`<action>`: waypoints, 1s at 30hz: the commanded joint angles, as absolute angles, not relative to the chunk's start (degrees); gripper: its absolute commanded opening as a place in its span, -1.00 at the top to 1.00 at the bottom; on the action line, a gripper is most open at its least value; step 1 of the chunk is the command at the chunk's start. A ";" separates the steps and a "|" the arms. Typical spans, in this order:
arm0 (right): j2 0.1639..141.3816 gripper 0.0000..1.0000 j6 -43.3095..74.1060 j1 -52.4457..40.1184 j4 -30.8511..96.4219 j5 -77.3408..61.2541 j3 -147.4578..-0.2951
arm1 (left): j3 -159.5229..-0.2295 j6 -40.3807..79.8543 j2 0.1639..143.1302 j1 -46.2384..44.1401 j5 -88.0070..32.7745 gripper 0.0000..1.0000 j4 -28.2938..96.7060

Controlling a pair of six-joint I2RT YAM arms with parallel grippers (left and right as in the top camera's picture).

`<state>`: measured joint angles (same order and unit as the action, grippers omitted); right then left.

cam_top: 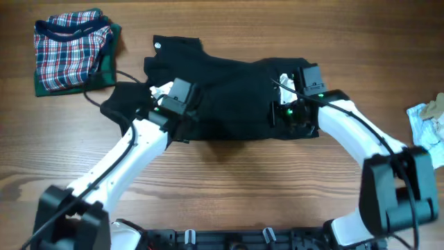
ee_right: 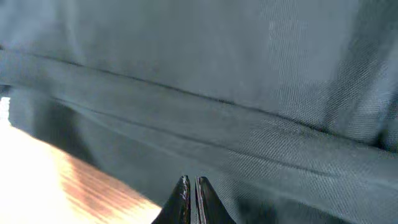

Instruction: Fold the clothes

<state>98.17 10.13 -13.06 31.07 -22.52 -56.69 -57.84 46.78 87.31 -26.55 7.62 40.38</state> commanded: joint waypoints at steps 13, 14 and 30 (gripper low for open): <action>106.39 0.91 13.56 -13.10 16.29 -21.80 -57.54 | -58.08 47.16 88.53 -26.79 8.43 0.92 39.88; 106.39 0.91 13.74 -12.78 15.11 -21.37 -57.54 | -58.08 47.13 88.53 -26.79 8.43 0.92 39.90; 95.11 0.62 13.43 -11.55 28.86 -31.55 -63.22 | -58.08 58.54 84.90 -14.37 9.28 0.92 45.87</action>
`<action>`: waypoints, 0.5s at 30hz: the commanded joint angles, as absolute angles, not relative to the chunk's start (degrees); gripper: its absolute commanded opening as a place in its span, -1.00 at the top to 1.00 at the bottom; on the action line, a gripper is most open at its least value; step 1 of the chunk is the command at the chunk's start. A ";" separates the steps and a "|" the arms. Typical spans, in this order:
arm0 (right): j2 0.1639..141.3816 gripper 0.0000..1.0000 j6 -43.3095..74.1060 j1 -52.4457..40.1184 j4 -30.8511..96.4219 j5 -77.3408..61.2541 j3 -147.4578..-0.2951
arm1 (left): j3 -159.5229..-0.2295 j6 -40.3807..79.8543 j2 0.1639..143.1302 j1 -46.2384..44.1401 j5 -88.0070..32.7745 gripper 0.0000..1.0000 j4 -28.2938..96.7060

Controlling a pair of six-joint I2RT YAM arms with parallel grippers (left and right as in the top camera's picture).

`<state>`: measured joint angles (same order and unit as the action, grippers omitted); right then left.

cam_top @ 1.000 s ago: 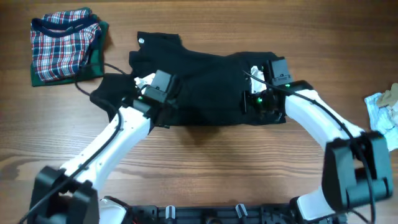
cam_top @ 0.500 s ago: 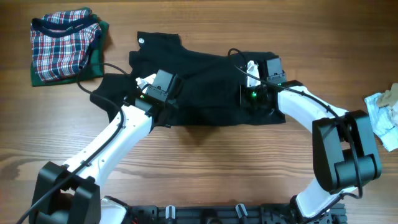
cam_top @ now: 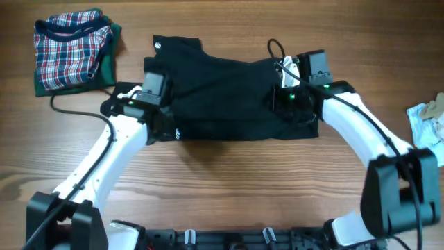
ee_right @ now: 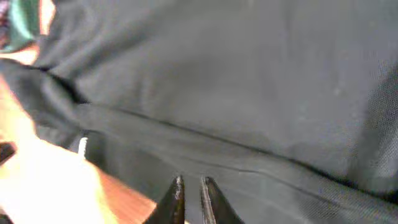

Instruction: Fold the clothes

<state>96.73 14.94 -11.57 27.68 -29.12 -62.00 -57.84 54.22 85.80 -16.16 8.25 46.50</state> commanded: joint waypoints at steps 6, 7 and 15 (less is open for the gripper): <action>95.13 0.15 11.31 -11.55 32.23 -31.55 -63.22 | -58.08 63.02 85.84 -12.25 10.13 0.92 43.97; 95.13 0.14 11.29 -11.55 32.27 -31.57 -63.22 | -58.08 63.75 86.32 -12.23 10.13 0.92 43.92; 95.13 0.10 11.31 -11.55 32.67 -31.33 -63.22 | -58.08 63.72 92.12 -12.25 10.57 0.92 42.68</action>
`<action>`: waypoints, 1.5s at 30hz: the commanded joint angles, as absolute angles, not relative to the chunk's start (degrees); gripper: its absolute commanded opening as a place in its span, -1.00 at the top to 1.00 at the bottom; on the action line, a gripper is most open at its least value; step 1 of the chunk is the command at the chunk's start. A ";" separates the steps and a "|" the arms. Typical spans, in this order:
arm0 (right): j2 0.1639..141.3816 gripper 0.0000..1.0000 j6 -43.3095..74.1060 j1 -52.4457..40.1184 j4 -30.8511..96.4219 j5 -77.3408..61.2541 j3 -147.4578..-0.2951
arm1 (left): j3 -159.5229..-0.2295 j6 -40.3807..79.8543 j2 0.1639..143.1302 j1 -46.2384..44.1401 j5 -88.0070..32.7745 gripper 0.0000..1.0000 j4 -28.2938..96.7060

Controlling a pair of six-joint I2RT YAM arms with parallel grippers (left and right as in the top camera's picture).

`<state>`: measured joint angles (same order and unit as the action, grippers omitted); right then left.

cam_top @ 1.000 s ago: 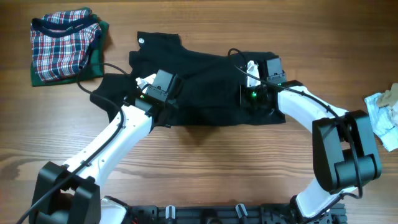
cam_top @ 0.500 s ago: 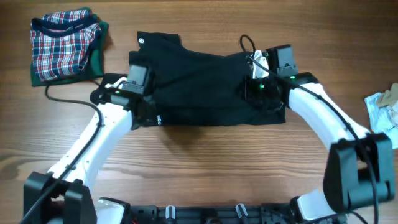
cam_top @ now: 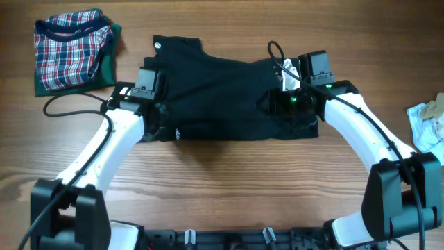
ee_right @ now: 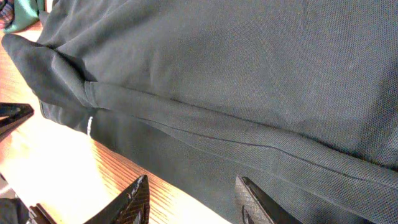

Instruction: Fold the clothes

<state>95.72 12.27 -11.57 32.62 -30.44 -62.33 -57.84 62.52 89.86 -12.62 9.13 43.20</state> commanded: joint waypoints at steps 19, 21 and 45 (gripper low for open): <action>95.13 -0.01 10.72 -11.51 32.73 -28.64 -63.24 | -58.08 59.57 104.20 -12.25 13.54 0.90 19.66; 95.11 -0.05 10.85 -10.31 32.99 -28.34 -64.29 | -58.15 51.90 102.85 -12.19 13.54 0.78 20.75; 88.27 -0.18 20.14 -0.78 39.62 -20.99 -52.80 | -38.24 70.17 75.22 -12.10 10.37 -0.40 39.05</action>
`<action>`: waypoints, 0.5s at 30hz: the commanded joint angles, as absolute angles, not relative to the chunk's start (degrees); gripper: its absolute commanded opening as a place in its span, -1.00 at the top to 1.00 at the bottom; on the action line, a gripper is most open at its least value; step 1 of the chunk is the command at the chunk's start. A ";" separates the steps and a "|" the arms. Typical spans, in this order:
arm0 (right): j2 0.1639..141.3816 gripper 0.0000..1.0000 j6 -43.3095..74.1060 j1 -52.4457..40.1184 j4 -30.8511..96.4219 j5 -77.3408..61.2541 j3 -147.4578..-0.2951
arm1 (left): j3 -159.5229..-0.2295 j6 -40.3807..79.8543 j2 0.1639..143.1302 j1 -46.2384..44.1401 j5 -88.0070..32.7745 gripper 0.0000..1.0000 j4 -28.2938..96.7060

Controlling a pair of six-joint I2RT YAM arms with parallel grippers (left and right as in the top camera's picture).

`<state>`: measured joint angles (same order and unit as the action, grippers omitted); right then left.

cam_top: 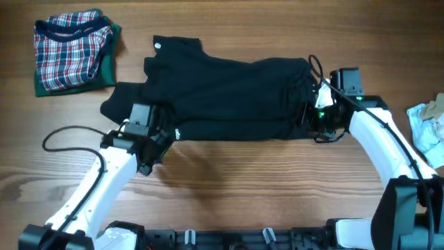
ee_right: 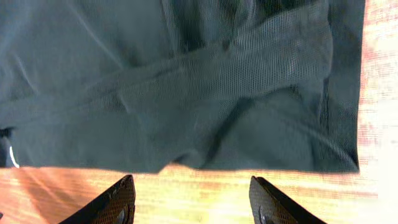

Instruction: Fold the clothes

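Note:
A black garment [cam_top: 229, 97] lies across the middle of the table, doubled lengthwise, with a sleeve [cam_top: 118, 104] sticking out at its left end. Its right end is wrinkled [ee_right: 236, 81]. My right gripper [ee_right: 193, 199] is open, jaws wide apart over bare wood just off the garment's right end, nothing between them; overhead the right gripper [cam_top: 313, 123] sits at that end. My left gripper [cam_top: 158, 135] is by the garment's near left corner; its jaws are too dark to read.
A folded plaid garment [cam_top: 73, 45] rests on a green one at the far left corner. A crumpled pale cloth [cam_top: 427, 121] lies at the right edge. The left arm's black cable [cam_top: 59, 135] loops over the wood on the left.
My right gripper, open over the garment's right part, now stands off its right end, still open. My left gripper has come from the garment's left end back to its near left corner.
At first both grippers were on the black garment, the right one shut against the cloth. A second later the right jaws stood slightly apart and the left gripper was further left. Then the right was wide open. Now both grippers are at the garment's edges.

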<state>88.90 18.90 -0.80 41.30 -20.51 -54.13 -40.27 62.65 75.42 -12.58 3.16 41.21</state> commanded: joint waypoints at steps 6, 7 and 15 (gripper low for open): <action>88.40 -0.18 22.52 -0.78 36.84 -20.99 -50.57 | -37.50 71.64 78.26 -12.10 22.48 -0.35 32.53; 88.40 -0.17 22.50 -0.78 37.08 -21.02 -50.50 | -37.50 71.64 79.90 -12.08 22.63 -0.34 30.44; 88.40 -0.16 22.50 -0.78 37.74 -18.92 -50.50 | -37.50 71.64 90.67 -12.08 22.50 -0.15 25.43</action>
